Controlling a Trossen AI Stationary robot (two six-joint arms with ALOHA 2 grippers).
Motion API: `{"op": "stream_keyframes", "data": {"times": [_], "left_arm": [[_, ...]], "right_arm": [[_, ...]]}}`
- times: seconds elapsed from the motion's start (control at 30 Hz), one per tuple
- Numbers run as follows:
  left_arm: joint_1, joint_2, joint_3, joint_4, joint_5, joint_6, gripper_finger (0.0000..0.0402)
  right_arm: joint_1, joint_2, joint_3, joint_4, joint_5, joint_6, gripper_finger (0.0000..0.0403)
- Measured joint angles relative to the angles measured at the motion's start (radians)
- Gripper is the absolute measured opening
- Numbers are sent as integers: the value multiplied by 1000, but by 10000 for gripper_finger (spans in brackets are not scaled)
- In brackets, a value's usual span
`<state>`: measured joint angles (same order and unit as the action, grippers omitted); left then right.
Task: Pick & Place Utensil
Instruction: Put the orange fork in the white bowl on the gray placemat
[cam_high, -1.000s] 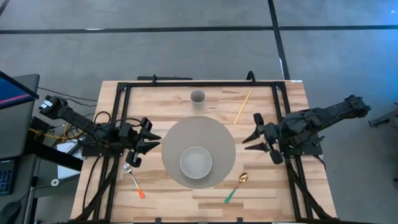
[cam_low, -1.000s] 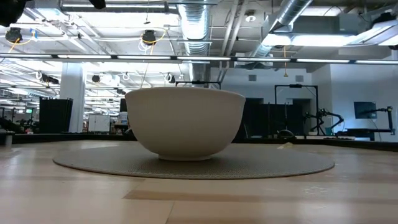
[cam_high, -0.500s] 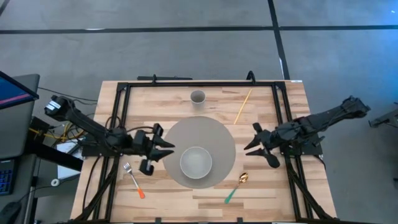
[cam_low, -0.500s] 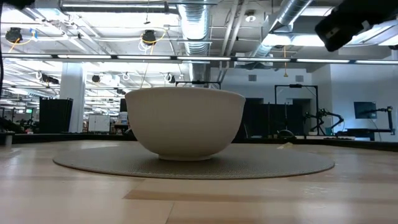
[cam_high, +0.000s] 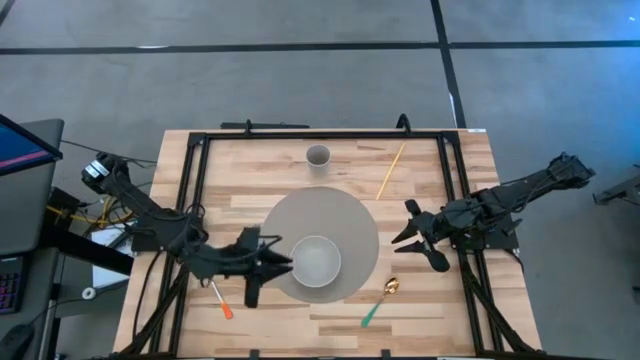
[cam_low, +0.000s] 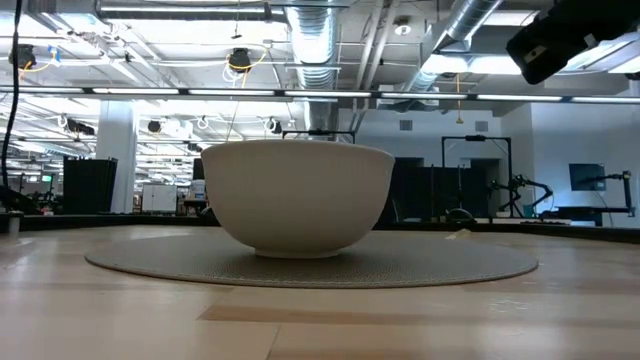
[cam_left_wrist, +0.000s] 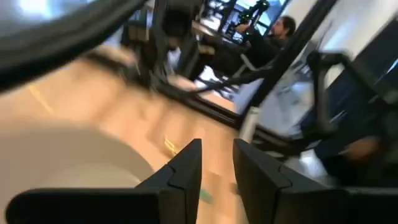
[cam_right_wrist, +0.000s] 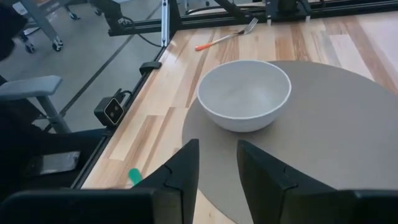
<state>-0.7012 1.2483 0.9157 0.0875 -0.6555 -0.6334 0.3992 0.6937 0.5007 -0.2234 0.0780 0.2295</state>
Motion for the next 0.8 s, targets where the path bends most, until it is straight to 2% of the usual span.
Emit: {"op": "stream_keyframes", "data": {"times": [0.17,0.33,0.4,0.53,0.73,0.8], "left_arm": [[-87,15,0,-199,12,-523,92],[-144,65,-1,-387,19,-873,92],[-154,90,-1,-467,54,-1011,92],[-156,138,-1,-605,236,-1238,92],[-158,196,-2,-778,677,-1493,92],[-168,210,-2,-832,760,-1543,92]], "right_arm": [[0,0,0,0,0,0,103],[0,0,0,0,0,0,103],[0,0,0,0,0,0,103],[0,0,0,0,0,-3,103],[0,0,0,0,0,-2,103],[0,0,0,0,0,-2,103]]}}
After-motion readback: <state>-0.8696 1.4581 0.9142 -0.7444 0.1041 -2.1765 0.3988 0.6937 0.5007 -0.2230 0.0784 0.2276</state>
